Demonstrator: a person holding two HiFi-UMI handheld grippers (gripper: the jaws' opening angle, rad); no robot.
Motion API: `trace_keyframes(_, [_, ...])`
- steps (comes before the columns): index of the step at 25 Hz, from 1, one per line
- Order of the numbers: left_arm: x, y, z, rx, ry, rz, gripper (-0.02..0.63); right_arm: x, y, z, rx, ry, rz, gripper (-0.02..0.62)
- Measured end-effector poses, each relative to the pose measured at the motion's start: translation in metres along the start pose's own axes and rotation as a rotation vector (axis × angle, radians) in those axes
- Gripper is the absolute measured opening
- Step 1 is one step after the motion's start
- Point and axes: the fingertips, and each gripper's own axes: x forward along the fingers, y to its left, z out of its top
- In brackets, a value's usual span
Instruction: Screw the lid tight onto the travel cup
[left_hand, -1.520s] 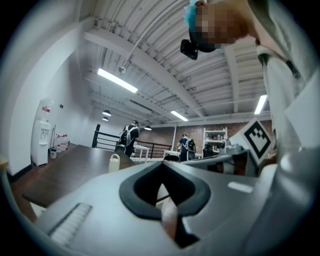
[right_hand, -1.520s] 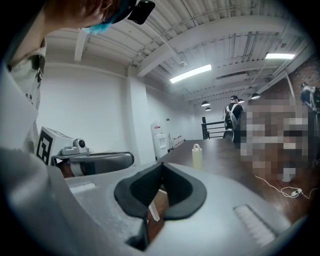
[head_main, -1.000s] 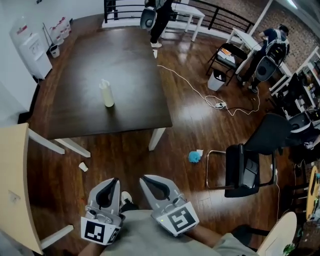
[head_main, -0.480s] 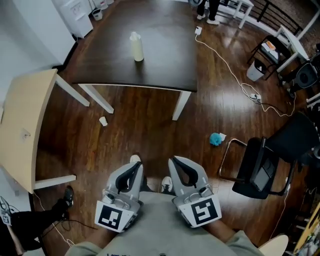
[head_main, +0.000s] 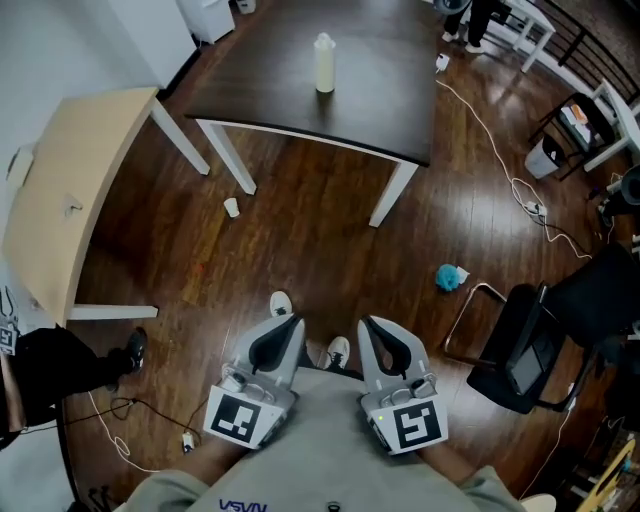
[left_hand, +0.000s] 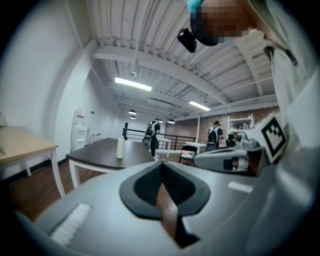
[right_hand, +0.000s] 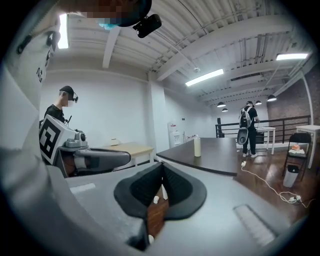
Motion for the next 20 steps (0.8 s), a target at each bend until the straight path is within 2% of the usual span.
trace_keyframes(7, [0.006, 0.004, 0.008, 0.018, -0.016, -0.007, 0.002, 0.008, 0.002, 0.001, 0.011, 0.000, -0.003, -0.002])
trace_keyframes(20, [0.002, 0.013, 0.005, 0.000, -0.010, 0.003, 0.002, 0.019, 0.009, 0.002, 0.020, 0.007, 0.017, -0.003])
